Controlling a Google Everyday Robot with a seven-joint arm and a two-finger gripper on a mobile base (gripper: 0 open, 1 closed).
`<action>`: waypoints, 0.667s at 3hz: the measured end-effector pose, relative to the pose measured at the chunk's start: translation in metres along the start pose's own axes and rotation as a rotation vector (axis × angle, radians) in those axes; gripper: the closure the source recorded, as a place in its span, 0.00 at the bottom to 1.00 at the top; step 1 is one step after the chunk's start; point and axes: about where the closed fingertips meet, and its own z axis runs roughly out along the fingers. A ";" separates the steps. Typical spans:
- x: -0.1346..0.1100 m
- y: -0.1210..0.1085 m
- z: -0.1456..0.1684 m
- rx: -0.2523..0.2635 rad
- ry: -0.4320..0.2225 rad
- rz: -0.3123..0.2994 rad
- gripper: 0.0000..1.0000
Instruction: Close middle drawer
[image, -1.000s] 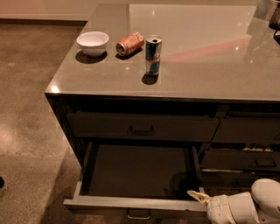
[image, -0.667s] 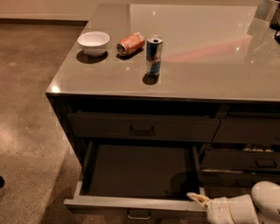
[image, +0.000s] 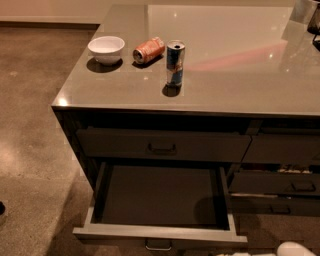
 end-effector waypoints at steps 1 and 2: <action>0.025 0.003 0.028 0.034 -0.007 0.031 0.80; 0.026 0.000 0.029 0.040 -0.006 0.031 1.00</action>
Offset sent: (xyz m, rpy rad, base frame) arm -0.0066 0.0119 -0.0286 0.0033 0.0106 -0.0347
